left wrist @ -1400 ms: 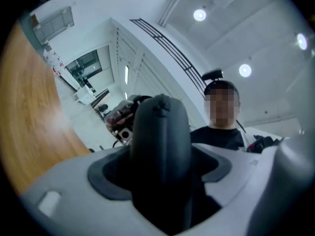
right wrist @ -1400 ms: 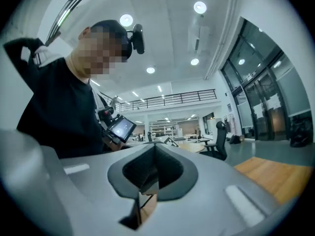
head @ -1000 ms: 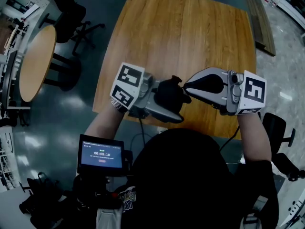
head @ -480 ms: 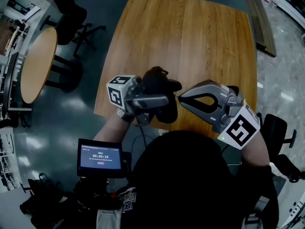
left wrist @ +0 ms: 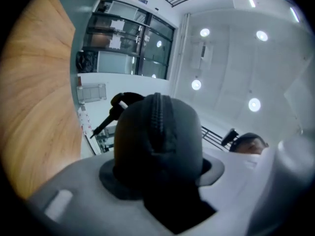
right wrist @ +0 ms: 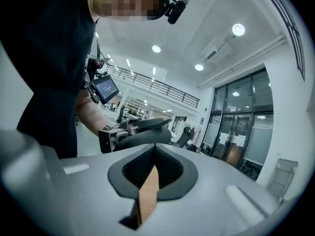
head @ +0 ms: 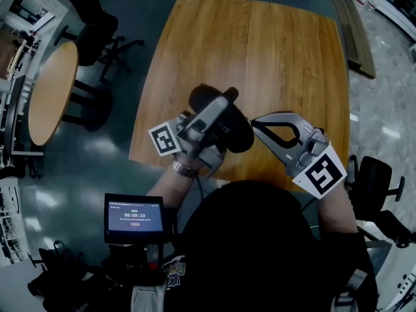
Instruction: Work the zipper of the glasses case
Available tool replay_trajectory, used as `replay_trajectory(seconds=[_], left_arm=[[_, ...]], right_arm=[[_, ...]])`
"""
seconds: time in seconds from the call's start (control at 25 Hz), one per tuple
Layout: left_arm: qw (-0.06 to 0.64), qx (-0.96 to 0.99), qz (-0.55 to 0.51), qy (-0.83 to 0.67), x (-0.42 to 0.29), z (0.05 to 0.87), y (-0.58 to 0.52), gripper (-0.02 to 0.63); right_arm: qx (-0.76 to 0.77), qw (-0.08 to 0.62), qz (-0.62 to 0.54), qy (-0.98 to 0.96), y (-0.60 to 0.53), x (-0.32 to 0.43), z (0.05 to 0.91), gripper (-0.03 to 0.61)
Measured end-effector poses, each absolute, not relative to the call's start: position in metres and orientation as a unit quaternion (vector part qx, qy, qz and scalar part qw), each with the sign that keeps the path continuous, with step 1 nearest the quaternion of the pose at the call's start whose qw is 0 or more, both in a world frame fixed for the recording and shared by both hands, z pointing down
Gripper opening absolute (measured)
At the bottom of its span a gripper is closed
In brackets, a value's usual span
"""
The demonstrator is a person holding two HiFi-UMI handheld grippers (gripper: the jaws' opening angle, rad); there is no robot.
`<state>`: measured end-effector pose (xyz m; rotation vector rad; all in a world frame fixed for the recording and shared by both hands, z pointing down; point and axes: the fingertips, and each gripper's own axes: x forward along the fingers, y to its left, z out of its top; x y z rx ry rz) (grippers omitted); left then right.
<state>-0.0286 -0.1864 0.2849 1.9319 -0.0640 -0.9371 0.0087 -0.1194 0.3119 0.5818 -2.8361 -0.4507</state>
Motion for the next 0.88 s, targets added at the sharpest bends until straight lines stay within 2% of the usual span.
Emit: replay_trajectory(seconds=[0.32,0.88], left_arm=[[0.545,0.648,-0.482,-0.224,-0.065,0.325,-0.234,0.242],[0.536,0.621,-0.487,-0.301,-0.074,0.348,-0.234,0.242]], right_arm=[[0.256,0.096,-0.121,-0.954,-0.113,0.021,0.336,0.005],[0.269,0.087,-0.074,-0.956,-0.098,-0.005,0.361,0.005]])
